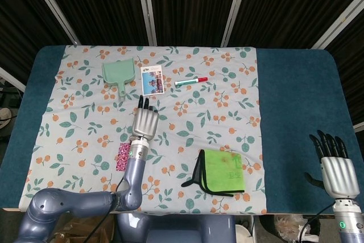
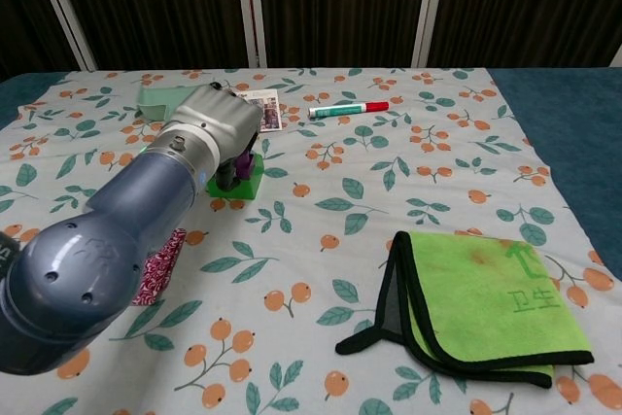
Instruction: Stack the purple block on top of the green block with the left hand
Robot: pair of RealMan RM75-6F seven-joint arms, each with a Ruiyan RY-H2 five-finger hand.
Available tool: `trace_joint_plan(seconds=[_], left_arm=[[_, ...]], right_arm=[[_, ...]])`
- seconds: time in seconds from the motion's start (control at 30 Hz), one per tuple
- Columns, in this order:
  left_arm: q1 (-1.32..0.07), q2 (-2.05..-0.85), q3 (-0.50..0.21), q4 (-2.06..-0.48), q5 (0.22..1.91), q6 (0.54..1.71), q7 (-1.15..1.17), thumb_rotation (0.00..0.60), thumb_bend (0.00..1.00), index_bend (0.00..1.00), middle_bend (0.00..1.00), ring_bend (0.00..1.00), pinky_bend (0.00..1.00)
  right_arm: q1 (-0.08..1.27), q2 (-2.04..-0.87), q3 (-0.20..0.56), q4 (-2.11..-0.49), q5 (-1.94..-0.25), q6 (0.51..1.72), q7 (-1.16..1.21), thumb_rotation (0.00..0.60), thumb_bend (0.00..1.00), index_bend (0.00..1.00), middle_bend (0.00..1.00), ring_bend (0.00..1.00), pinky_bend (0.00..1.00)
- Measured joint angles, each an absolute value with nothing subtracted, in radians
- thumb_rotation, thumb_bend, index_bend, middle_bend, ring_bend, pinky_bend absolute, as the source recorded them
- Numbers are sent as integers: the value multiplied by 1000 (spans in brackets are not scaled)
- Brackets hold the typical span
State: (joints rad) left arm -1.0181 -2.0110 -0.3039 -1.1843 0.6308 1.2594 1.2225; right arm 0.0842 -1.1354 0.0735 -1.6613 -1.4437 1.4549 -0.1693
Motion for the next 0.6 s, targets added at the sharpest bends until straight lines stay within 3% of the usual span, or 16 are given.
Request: trace_joint_plan(seconds=[0.33,0.6], left_arm=[[-1014,-1970,-310,-1262,612,1269,1275,600,424,239,107,0,0],[-980,-1884,-288,-1389,646,1266,1232,600,424,109,49,0,0]], right_arm=[[84,-1134,73,-1665,-1445,1456,-170,600,168,101,46,7,55],[84,-1132,75,-1667,-1440,1454,-165,600,168,101,46,7,54]])
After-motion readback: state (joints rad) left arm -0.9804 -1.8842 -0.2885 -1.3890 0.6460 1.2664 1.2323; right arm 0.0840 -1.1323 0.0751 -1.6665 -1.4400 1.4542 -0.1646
